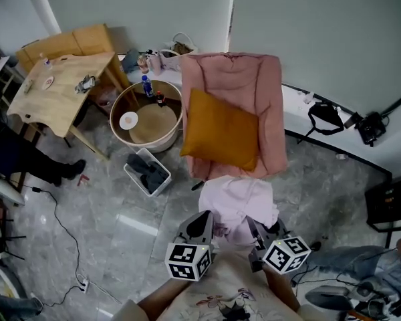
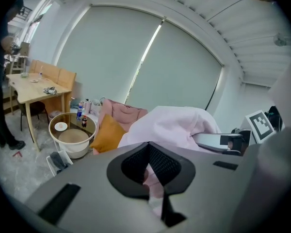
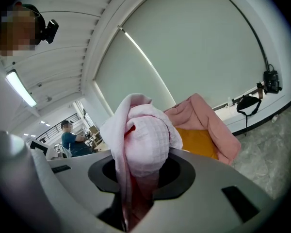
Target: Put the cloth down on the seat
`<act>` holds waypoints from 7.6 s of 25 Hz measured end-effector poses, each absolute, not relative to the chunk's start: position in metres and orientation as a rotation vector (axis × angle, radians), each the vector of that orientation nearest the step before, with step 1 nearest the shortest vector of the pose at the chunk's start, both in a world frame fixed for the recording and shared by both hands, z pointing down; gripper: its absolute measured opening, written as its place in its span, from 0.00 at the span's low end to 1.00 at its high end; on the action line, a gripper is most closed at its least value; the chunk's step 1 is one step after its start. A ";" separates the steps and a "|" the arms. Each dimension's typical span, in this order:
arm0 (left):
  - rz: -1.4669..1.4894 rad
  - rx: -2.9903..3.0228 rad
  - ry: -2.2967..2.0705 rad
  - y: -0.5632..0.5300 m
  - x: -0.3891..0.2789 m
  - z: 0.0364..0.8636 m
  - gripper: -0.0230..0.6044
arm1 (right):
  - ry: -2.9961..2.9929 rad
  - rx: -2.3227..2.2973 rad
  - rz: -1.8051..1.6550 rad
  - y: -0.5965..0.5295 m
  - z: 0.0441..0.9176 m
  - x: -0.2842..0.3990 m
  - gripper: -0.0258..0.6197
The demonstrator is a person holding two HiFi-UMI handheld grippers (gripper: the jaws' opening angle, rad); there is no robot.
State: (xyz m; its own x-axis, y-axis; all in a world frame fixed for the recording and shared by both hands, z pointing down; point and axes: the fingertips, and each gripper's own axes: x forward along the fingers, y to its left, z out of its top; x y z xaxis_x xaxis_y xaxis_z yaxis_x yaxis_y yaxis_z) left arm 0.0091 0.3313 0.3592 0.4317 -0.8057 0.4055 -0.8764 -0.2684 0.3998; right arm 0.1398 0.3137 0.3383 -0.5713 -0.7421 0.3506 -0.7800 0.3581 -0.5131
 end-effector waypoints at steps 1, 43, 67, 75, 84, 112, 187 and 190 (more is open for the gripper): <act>0.158 2.119 -1.419 0.318 0.013 0.356 0.04 | -2.550 1.412 1.006 0.302 0.337 0.142 0.26; 0.148 2.089 -1.503 0.071 -0.031 0.339 0.04 | -2.588 1.369 1.088 0.066 0.330 0.108 0.26; 0.121 2.155 -1.352 0.031 -0.083 0.347 0.04 | -2.526 1.517 1.078 0.030 0.321 0.047 0.26; 0.117 2.158 -1.393 0.010 -0.087 0.347 0.04 | -2.544 1.477 1.050 0.000 0.333 0.040 0.26; 0.123 2.162 -1.400 -0.028 -0.077 0.345 0.04 | -2.580 1.409 1.054 -0.044 0.332 0.034 0.26; 0.247 2.003 -1.475 -0.183 -0.023 0.395 0.04 | -2.558 1.191 1.146 -0.212 0.385 0.082 0.26; 0.316 1.698 -1.568 -0.310 -0.031 0.602 0.04 | -2.414 1.041 0.949 -0.391 0.604 0.041 0.26; 0.330 1.667 -1.568 -0.315 -0.028 0.616 0.04 | -2.383 1.023 0.929 -0.393 0.616 0.042 0.26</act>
